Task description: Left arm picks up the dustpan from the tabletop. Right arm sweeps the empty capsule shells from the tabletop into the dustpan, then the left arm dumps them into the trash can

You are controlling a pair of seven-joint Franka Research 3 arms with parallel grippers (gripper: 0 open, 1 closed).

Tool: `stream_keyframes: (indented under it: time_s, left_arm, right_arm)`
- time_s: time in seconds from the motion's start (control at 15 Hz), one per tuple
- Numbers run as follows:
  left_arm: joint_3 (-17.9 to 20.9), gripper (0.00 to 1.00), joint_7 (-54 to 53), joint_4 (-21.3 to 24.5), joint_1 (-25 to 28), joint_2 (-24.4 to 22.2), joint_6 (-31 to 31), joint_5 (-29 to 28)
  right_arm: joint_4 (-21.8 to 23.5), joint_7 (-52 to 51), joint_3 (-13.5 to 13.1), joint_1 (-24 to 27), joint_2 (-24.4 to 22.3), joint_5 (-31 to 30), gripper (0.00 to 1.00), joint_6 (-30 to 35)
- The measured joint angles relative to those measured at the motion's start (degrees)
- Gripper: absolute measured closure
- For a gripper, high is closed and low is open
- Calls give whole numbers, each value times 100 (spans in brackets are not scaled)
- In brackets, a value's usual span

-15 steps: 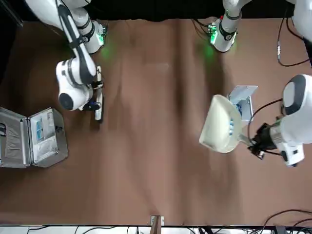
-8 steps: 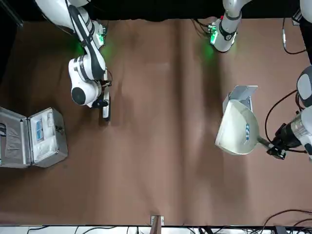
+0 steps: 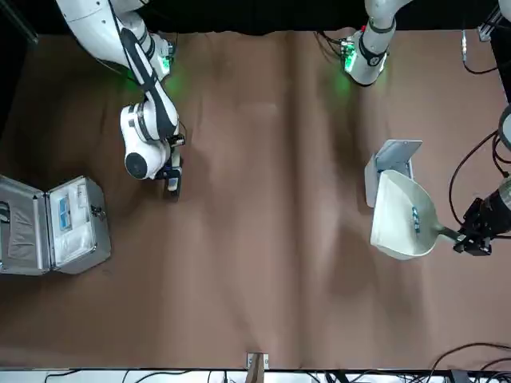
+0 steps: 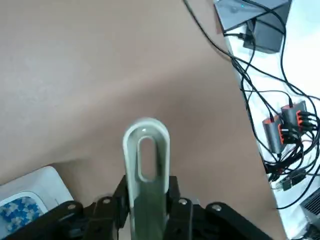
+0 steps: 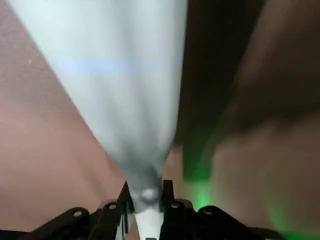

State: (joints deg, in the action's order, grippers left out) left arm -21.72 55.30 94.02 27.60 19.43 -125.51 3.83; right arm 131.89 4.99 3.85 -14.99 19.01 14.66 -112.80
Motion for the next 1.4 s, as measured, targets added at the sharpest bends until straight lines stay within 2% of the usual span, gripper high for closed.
stream_keyframes:
  time_s: [0.47,0.93,1.13,1.4]
  left_arm:
    - [539,67,-60,267,13,19,106,901]
    - [683,67,-372,351,80,37,176,1102]
    - [686,67,-687,486,183,-1,-143,1343]
    - [681,67,-878,873,185,-161,-722,1397]
  right_arm:
    - [0,3,0,-15,216,0,73,-9]
    - [0,5,0,-20,218,0,73,-8]
    - [-1,7,0,-21,218,0,73,-8]
    - [-1,9,0,-23,218,0,73,-8]
